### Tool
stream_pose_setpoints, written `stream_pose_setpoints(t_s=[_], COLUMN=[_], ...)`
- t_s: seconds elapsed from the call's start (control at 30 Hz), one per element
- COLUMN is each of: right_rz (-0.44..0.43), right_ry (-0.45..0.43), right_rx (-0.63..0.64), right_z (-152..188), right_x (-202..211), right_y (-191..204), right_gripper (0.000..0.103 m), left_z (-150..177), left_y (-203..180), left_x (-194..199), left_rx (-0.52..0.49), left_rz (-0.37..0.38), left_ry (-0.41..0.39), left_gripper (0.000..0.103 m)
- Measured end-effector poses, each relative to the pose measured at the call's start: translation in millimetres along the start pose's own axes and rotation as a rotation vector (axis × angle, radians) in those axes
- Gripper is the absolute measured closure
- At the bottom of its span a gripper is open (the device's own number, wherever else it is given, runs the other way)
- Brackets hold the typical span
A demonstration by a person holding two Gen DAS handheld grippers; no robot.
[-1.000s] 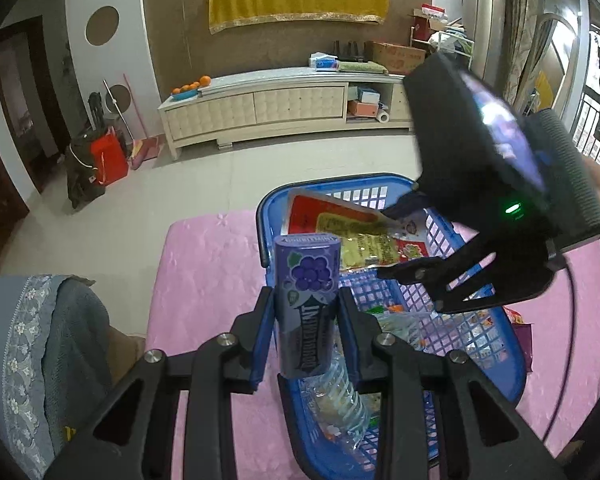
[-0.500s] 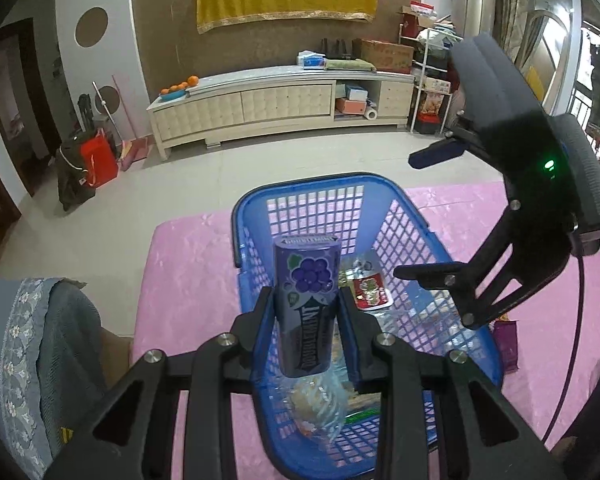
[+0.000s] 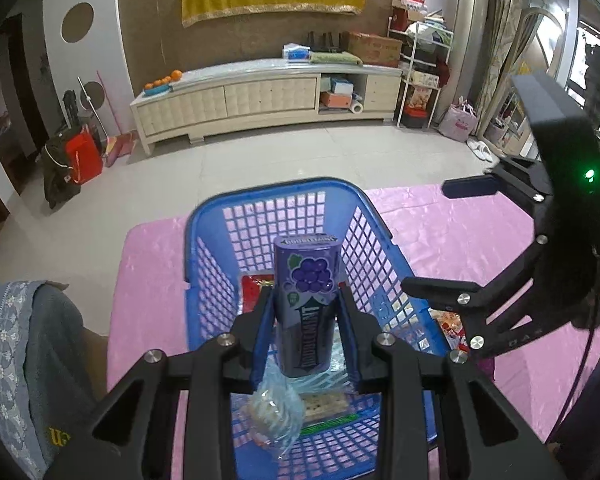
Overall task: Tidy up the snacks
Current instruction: 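Open both tools to drop the gum box and sauce pack into the basket, then withdraw both tools from the basket toward the remaining snacks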
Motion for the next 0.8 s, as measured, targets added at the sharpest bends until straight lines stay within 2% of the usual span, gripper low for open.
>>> stream_pose_setpoints(t_s=[0.13, 0.33, 0.53, 0.57, 0.6, 0.63, 0.67, 0.8], right_rz=[0.007, -0.06, -0.048, -0.038, -0.027, -0.022, -0.024, -0.03], right_ry=[-0.006, -0.046, -0.079, -0.074, -0.067, -0.061, -0.061, -0.067], right_rx=[-0.107, -0.246, -0.276, -0.282, -0.289, -0.297, -0.31, -0.352], right_z=[6, 14, 24, 26, 28, 29, 32, 39], right_x=[0, 2, 7, 7, 7, 6, 8, 19], right_y=[-12, -30, -41, -44, -48, -51, -55, -65], right_gripper=[0.001, 0.001, 0.001, 0.001, 0.001, 0.001, 0.001, 0.001], left_z=[-4, -16, -30, -32, -35, -37, -36, -25], left_y=[-5, -10, -18, -18, -17, -17, -16, -21], left_x=[-12, -35, -46, -47, -49, -49, -47, -31], left_rx=[-0.002, 0.009, 0.007, 0.005, 0.008, 0.011, 0.011, -0.01], left_rz=[0.016, 0.031, 0.045, 0.044, 0.032, 0.025, 0.028, 0.027], left_ry=[0.024, 0.052, 0.045, 0.043, 0.049, 0.05, 0.045, 0.026], left_gripper=[0.074, 0.074, 0.074, 0.067, 0.049, 0.041, 0.038, 0.037])
Point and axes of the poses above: each gripper's, at about its wrist camera, not at the fingertips, and x roughly against the way its jaws point, y to its left, z to its underside, the point moved 3 cm from there along -x, roughly the way its jaws point, and after that the axes turned 12 degrees about y, right-handed, at the moved point
